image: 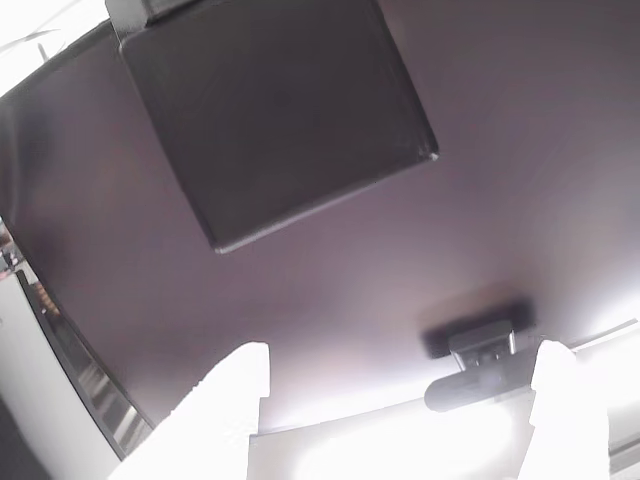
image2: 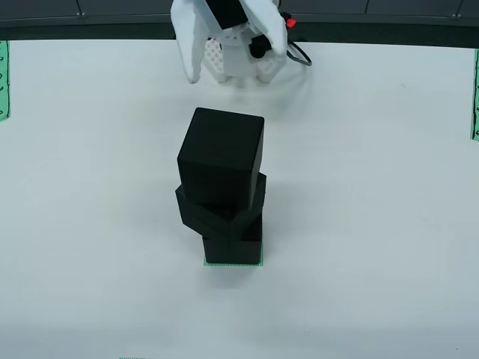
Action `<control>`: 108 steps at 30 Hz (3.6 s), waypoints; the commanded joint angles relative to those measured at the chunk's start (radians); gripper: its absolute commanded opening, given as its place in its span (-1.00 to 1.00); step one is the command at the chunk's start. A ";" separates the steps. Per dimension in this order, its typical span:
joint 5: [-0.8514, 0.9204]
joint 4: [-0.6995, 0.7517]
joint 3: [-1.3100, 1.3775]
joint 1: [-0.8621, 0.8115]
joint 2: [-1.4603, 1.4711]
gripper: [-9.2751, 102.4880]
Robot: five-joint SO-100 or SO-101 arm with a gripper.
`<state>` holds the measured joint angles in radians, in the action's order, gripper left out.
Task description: Stack 3 Blocks on the chosen place.
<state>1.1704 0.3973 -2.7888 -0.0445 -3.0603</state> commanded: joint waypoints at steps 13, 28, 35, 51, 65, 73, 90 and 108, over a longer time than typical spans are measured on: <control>-0.359 0.202 0.150 0.089 -0.195 -0.84; -1.094 0.284 -0.097 0.023 -0.373 -0.84; -1.269 0.276 -0.262 0.035 -0.374 -0.84; -1.305 0.331 -0.359 0.054 -0.377 -0.84; -1.290 0.417 -0.359 0.064 -0.377 -0.84; -1.289 0.422 -0.359 0.052 -0.377 -0.84; -1.229 0.434 -0.354 0.048 -0.374 -0.84; -1.229 0.434 -0.354 0.046 -0.374 -0.84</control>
<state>-0.0660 0.8283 -3.1048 0.0092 -3.4238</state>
